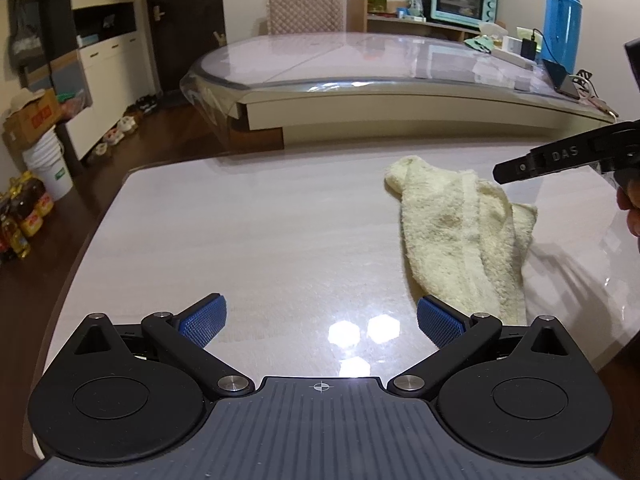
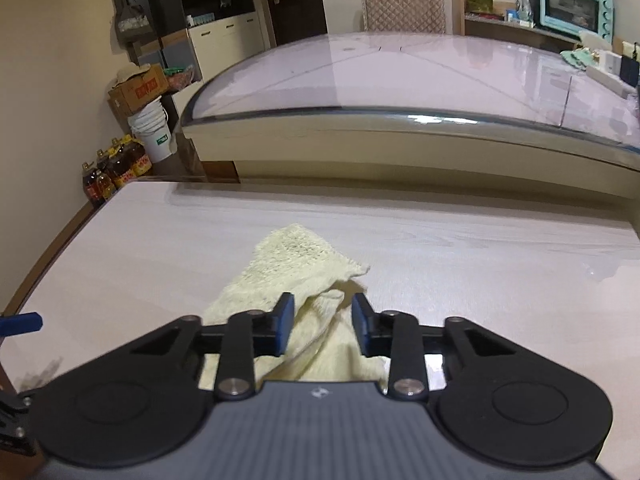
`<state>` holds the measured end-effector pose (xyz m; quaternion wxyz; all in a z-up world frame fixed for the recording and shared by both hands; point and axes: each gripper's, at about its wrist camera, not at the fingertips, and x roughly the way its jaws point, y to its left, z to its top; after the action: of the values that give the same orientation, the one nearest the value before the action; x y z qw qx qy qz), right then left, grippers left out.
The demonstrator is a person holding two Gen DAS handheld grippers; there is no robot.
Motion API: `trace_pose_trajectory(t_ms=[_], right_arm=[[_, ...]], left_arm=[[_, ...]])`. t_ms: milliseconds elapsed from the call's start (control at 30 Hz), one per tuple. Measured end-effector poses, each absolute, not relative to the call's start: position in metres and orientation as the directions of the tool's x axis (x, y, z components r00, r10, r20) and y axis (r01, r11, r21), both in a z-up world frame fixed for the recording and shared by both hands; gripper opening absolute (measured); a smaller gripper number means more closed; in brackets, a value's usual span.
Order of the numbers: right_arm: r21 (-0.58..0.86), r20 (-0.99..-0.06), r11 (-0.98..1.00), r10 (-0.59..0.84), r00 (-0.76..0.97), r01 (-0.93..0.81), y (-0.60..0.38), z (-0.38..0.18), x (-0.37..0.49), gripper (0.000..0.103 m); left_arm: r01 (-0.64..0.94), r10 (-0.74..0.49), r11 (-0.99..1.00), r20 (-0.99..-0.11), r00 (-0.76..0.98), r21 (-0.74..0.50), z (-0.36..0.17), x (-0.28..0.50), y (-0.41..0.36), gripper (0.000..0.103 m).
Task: Fold towel
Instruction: 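Close the right tool on a corner of the towel, then lift the towel corner up with the right tool to unfold it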
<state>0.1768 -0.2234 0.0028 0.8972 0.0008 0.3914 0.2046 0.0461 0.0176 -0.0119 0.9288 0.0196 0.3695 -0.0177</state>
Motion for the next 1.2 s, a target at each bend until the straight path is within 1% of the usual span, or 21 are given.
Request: trace_pose_trajectory(t_ms=[33,167,267,300,333,367,400,433,633,733,1033,1200], right_arm=[[0.163,-0.708,0.916,0.367,0.603,-0.367,-0.223,0.001,0.179,0.029],[0.177,-0.728,0.912,0.374,0.575,-0.370,-0.223,-0.008,0.189,0.029],[0.195,-0.736,0.909,0.384,0.558,-0.368,-0.225,-0.015,0.192,0.023],[0.202,-0.739,0.908,0.387,0.551,-0.367,-0.225,-0.017,0.193,0.017],[0.207,-0.741,0.907,0.389,0.546,-0.366,-0.226,-0.018,0.194,0.013],[0.215,-0.742,0.907,0.393,0.543,-0.362,-0.227,-0.019,0.195,0.012],[0.234,-0.739,0.905,0.403,0.539,-0.356,-0.231,-0.021,0.195,0.009],[0.245,-0.735,0.903,0.410,0.540,-0.353,-0.233,-0.021,0.195,0.008],[0.274,-0.675,0.896,0.438,0.594,-0.349,-0.251,-0.001,0.181,0.006],[0.261,-0.651,0.901,0.430,0.626,-0.347,-0.260,0.016,0.173,0.006],[0.211,-0.564,0.921,0.387,0.730,-0.327,-0.297,0.072,0.139,0.006],[0.207,-0.545,0.940,0.342,0.765,-0.272,-0.321,0.078,0.118,0.006]], left_arm=[[0.046,-0.018,0.999,-0.689,0.725,0.022,-0.014,0.046,0.019,0.103],[0.049,-0.024,0.999,-0.690,0.723,0.016,-0.014,0.050,0.020,0.103],[0.053,-0.029,0.999,-0.692,0.722,0.013,-0.014,0.054,0.020,0.103],[0.053,-0.029,0.998,-0.693,0.721,0.013,-0.015,0.054,0.020,0.103],[0.054,-0.030,0.998,-0.694,0.720,0.014,-0.015,0.055,0.020,0.103],[0.055,-0.030,0.998,-0.695,0.719,0.014,-0.016,0.056,0.020,0.103],[0.055,-0.030,0.998,-0.696,0.717,0.014,-0.017,0.057,0.020,0.103],[0.056,-0.030,0.998,-0.697,0.716,0.015,-0.017,0.057,0.020,0.103],[0.066,-0.037,0.998,-0.702,0.711,0.013,-0.019,0.066,0.019,0.103],[0.083,-0.046,0.996,-0.698,0.714,0.020,-0.017,0.070,0.018,0.103],[0.223,-0.135,0.974,-0.686,0.715,0.041,-0.006,0.094,0.000,0.103],[0.291,-0.181,0.955,-0.683,0.707,0.049,0.002,0.115,-0.018,0.103]])
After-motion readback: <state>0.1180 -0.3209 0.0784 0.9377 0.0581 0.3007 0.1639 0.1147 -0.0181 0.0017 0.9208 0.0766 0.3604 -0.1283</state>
